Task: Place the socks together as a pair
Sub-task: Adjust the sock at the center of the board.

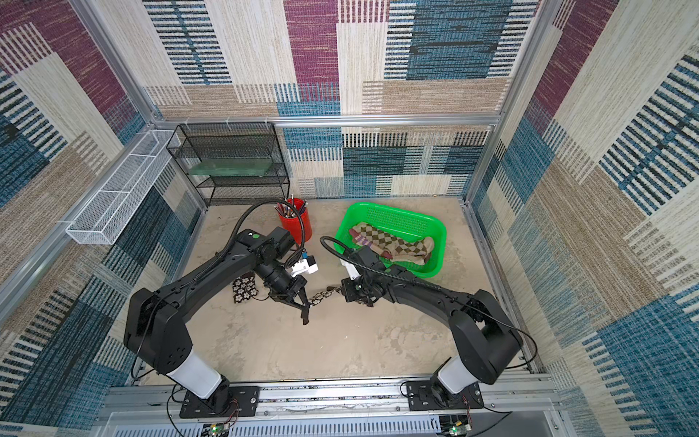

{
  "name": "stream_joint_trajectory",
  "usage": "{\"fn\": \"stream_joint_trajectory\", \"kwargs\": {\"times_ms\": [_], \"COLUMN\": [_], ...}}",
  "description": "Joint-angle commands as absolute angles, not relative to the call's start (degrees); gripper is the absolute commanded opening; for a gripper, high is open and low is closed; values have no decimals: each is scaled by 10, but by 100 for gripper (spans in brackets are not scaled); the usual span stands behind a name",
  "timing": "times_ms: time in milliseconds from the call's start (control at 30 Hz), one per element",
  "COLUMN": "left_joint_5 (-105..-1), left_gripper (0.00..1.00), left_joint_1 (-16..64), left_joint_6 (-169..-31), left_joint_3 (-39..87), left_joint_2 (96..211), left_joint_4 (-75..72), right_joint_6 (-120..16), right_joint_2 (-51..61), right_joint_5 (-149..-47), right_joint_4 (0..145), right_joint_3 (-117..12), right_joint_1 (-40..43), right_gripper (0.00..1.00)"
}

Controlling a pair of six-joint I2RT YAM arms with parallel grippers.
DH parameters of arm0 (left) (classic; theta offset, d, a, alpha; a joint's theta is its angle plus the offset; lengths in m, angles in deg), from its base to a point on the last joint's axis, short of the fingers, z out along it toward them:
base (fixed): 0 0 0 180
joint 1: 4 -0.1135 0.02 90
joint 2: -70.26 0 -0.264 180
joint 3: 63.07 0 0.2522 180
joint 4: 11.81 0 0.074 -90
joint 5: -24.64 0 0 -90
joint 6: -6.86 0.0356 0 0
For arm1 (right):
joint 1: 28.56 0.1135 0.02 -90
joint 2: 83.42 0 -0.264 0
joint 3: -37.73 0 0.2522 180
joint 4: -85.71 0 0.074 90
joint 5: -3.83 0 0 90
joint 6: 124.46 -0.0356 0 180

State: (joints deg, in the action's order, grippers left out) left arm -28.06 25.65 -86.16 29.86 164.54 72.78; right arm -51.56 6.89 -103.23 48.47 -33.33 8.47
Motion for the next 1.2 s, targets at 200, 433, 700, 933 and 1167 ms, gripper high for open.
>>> {"fn": "stream_joint_trajectory", "kwargs": {"times_ms": [200,433,700,933,1167], "left_joint_5": [-539,-535,-550,-585,-657], "left_gripper": [0,0,0,0,46], "left_joint_1": [256,256,257,263,282], "left_joint_6": [-901,-908,-915,-893,-908], "left_joint_3": [319,317,288,368,440], "left_joint_2": [1613,1571,1588,1674,1739], "left_joint_4": [715,729,768,779,767], "right_joint_6": [-470,-446,-458,-477,-478], "right_joint_2": [187,191,219,280,303], "right_joint_5": [-1258,-1398,-1437,-1369,-1246], "right_joint_4": [367,221,230,253,236], "right_joint_3": [-473,-515,-424,-455,-506], "right_joint_1": [65,72,87,57,53], "right_gripper": [0,0,0,3,11]}}
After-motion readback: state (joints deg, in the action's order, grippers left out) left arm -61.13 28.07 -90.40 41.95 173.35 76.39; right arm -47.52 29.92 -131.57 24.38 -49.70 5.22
